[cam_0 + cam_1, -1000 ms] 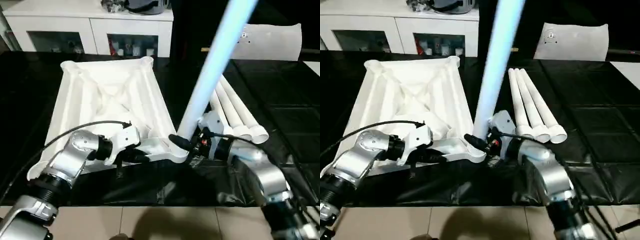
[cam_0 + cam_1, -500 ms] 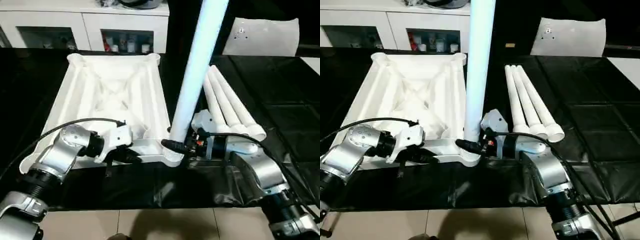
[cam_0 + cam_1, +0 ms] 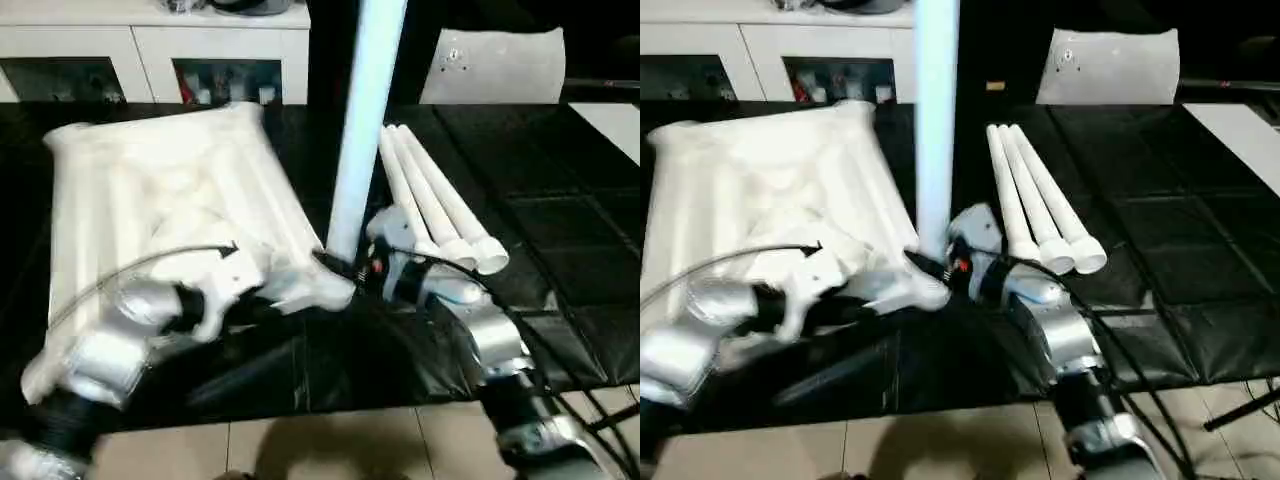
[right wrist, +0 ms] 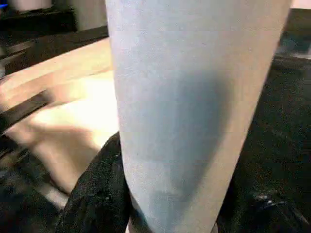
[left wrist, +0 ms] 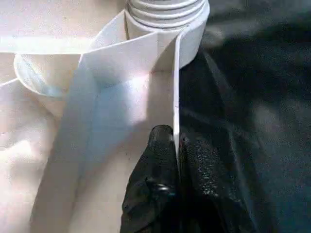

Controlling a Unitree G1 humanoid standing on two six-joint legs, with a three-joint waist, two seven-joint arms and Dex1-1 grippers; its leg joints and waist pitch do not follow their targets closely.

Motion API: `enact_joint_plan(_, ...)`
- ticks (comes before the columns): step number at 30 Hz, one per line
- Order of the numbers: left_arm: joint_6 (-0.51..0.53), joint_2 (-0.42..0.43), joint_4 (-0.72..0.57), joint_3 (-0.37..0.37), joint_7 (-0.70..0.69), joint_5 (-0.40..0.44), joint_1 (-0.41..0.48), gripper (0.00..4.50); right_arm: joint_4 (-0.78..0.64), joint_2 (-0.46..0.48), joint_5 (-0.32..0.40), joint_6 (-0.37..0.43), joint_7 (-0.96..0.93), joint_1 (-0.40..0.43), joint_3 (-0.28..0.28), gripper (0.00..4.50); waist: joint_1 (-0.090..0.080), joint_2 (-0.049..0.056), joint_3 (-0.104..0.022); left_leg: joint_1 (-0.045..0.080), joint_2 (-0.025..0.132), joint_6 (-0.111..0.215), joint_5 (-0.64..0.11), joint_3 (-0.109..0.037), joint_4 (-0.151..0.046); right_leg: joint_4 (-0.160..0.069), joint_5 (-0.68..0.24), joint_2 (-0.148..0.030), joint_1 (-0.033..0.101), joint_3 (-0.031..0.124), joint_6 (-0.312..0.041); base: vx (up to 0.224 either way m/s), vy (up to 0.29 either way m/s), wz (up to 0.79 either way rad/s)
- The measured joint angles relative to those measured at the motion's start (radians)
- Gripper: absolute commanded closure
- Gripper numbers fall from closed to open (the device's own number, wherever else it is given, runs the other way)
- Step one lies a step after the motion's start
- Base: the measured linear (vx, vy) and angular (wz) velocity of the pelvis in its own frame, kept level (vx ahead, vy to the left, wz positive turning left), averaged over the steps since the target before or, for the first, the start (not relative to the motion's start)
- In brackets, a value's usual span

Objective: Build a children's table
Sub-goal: Insert table leg to table base

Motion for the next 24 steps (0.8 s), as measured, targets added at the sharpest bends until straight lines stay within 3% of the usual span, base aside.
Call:
enact_joint_plan(5,0.075,-0.095,-0.02,-0.016,0.112,0.029,-0.012,4.5,0.038,0.03,-0.015,-0.015,-0.097,-0.024,-0.028,2.61,0.014,0.006,0.0,-0.001,0.0,0.0,0.0,0.001,-0.003,-0.004,0.0,0.0,0.0,-0.001,0.0,0.0,0.0,0.0)
enact_joint_plan(8,0.077,-0.101,-0.011,-0.027,0.124,0.032,-0.025,4.5,0.038,0.032,-0.022,-0.015,-0.113,-0.024,-0.032,2.61,0.022,0.006,0.0,-0.001,0.0,0.001,0.0,0.001,-0.004,-0.005,0.0,0.0,0.0,-0.001,0.0,0.0,0.0,0.0)
enact_joint_plan(14,0.077,-0.1,0.0,-0.039,0.133,0.046,-0.037,4.5,0.037,0.051,-0.031,-0.017,-0.151,-0.012,-0.04,2.61,0.022,0.001,-0.003,0.0,0.0,0.001,0.001,0.001,-0.003,-0.005,0.001,0.0,0.001,-0.001,0.0,0.0,0.0,0.0)
enact_joint_plan(15,0.077,-0.1,0.0,-0.039,0.134,0.047,-0.038,4.5,0.037,0.053,-0.028,-0.017,-0.152,-0.01,-0.045,2.26,0.023,0.0,-0.004,0.0,0.0,0.001,0.001,0.001,-0.003,-0.005,0.001,0.0,0.001,-0.001,0.0,0.0,0.0,0.0)
enact_joint_plan(18,0.076,-0.1,0.004,-0.041,0.135,0.049,-0.042,4.5,0.037,0.065,-0.022,-0.017,-0.154,-0.003,-0.062,1.89,0.024,-0.002,-0.005,-0.001,0.0,0.001,0.001,0.001,-0.003,-0.006,0.001,0.0,0.001,-0.001,0.0,0.0,0.0,0.0)
enact_joint_plan(24,0.04,-0.094,0.045,-0.059,0.113,0.043,-0.073,4.5,0.057,0.066,-0.017,0.001,-0.168,0.023,-0.073,1.42,0.038,0.004,-0.005,-0.003,0.0,0.002,0.002,0.002,-0.003,-0.008,0.004,0.0,0.001,-0.002,0.003,0.0,0.0,0.0)
